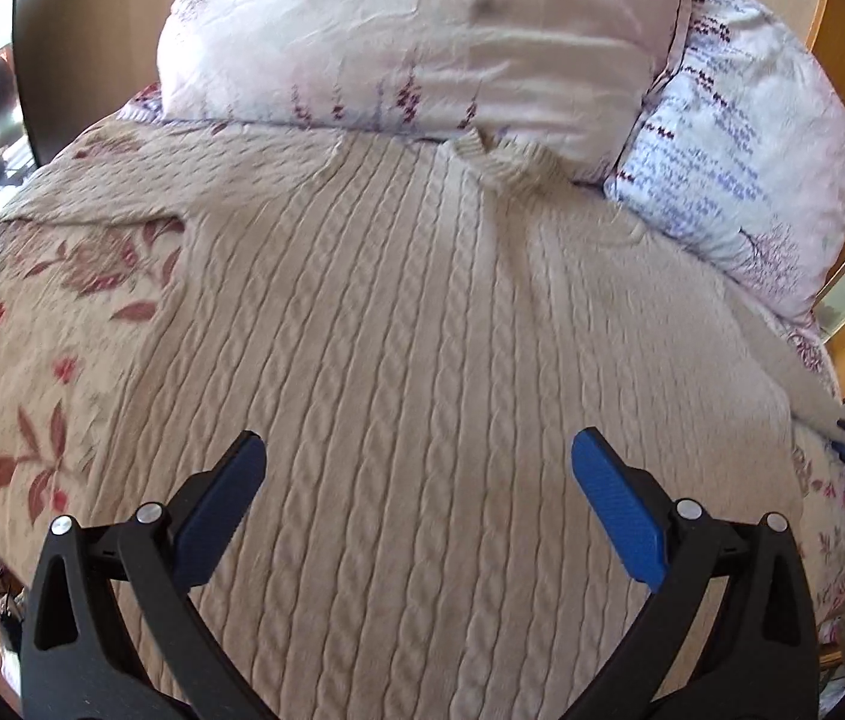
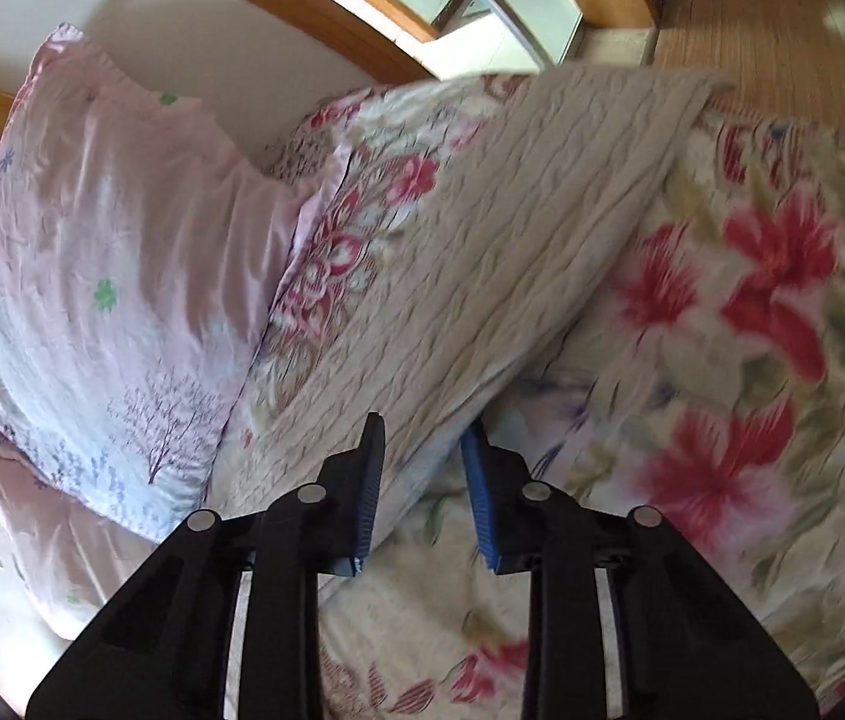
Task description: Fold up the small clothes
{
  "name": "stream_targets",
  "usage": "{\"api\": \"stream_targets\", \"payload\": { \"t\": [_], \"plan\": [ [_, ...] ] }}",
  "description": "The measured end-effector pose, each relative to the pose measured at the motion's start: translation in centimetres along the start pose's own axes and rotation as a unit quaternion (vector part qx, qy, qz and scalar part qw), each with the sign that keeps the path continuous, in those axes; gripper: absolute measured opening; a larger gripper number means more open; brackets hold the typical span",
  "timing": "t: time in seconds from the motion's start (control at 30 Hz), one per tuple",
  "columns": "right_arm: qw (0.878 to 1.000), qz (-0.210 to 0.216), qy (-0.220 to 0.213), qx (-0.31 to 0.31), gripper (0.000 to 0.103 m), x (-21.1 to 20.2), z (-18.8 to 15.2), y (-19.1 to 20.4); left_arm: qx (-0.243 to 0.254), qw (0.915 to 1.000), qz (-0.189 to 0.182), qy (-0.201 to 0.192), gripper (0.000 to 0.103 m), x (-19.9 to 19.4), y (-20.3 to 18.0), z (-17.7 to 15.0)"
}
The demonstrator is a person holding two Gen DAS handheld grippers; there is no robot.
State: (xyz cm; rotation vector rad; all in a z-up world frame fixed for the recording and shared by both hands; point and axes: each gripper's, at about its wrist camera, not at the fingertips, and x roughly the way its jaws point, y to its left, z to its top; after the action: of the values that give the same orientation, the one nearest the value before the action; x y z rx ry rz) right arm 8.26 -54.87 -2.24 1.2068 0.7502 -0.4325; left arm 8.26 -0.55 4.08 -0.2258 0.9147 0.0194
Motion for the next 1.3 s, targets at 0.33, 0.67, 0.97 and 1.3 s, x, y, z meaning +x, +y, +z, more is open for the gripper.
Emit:
{"api": "stream_targets", "payload": {
  "t": [0.33,0.67,0.97,1.3],
  "plan": [
    [0.997,-0.025,-0.071,-0.028,0.009,-1.3,-0.8,1.4,0.032,0.9975,-0.060,0.018,0.101,2.9,0.2,5.0],
    [0.974,0.078,-0.084,-0.195,0.009,-4.7,-5.4,13.3,0.002,0.9925,-0.115,0.041,0.093,5.7,1.0,6.3],
    [0.947,0.134,0.047,-0.287,0.009,0.1,-16.7,19.7,-0.006,0.9903,-0.133,0.041,0.092,6.2,1.1,6.8],
    [0.921,0.097,0.182,-0.330,0.026,4.9,-25.6,19.3,-0.006,0.9887,-0.143,0.046,0.092,6.1,1.4,6.8]
  ]
}}
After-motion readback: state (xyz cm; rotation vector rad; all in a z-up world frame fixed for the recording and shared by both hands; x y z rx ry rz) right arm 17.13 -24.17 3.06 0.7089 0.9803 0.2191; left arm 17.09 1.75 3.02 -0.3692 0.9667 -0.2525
